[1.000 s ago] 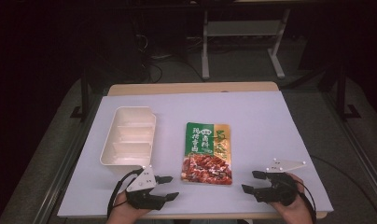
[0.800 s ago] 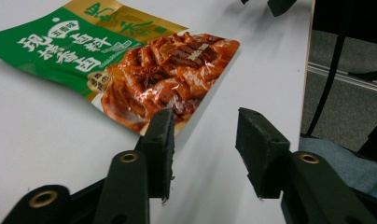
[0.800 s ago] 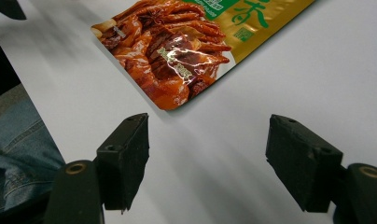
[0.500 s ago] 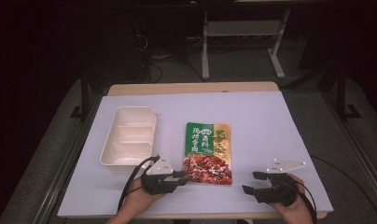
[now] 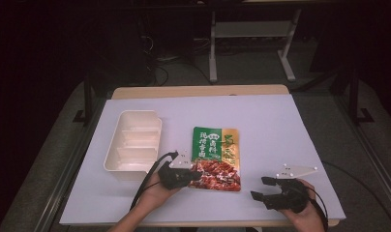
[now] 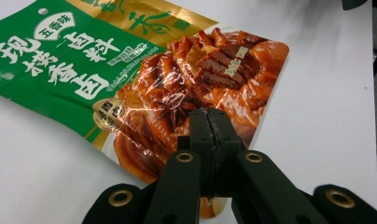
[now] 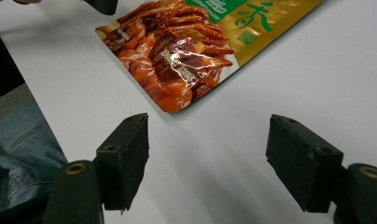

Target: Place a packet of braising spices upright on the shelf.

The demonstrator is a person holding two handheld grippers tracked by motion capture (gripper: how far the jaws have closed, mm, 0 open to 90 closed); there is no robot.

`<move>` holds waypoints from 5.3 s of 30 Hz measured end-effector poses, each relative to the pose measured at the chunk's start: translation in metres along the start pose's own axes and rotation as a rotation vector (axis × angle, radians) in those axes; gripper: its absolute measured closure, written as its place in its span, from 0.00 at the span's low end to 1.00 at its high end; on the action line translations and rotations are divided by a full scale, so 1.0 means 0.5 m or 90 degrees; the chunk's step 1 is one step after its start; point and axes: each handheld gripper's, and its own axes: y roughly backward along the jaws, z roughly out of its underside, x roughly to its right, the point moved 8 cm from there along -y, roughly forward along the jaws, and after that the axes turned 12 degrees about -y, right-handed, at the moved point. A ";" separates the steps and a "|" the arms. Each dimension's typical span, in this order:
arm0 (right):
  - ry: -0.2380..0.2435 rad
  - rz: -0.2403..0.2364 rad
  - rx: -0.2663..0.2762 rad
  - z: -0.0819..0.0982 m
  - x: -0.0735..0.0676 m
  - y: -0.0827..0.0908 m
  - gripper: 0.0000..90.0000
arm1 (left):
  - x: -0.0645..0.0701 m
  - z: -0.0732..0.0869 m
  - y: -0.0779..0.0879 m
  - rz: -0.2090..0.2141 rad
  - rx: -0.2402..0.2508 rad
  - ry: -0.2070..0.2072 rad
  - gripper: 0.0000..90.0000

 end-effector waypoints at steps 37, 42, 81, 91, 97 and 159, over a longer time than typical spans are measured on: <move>-0.032 0.038 -0.040 -0.231 0.052 -0.103 0.33 | -0.003 0.027 -0.043 0.013 -0.081 0.033 1.00; -0.034 0.038 -0.043 -0.263 0.061 -0.118 0.34 | -0.003 0.028 -0.043 0.010 -0.080 0.032 1.00; -0.142 0.038 -0.078 -0.286 0.148 -0.229 0.63 | 0.001 0.027 -0.043 0.006 -0.076 0.024 1.00; -0.132 -0.028 -0.075 -0.290 0.110 -0.211 0.73 | 0.000 0.027 -0.043 0.002 -0.077 0.020 1.00; -0.137 -0.010 -0.096 -0.275 0.121 -0.227 0.73 | 0.000 0.027 -0.043 0.005 -0.077 0.020 1.00; -0.078 -0.067 -0.123 -0.268 0.047 -0.226 0.98 | 0.001 0.035 -0.030 0.009 -0.055 0.034 0.92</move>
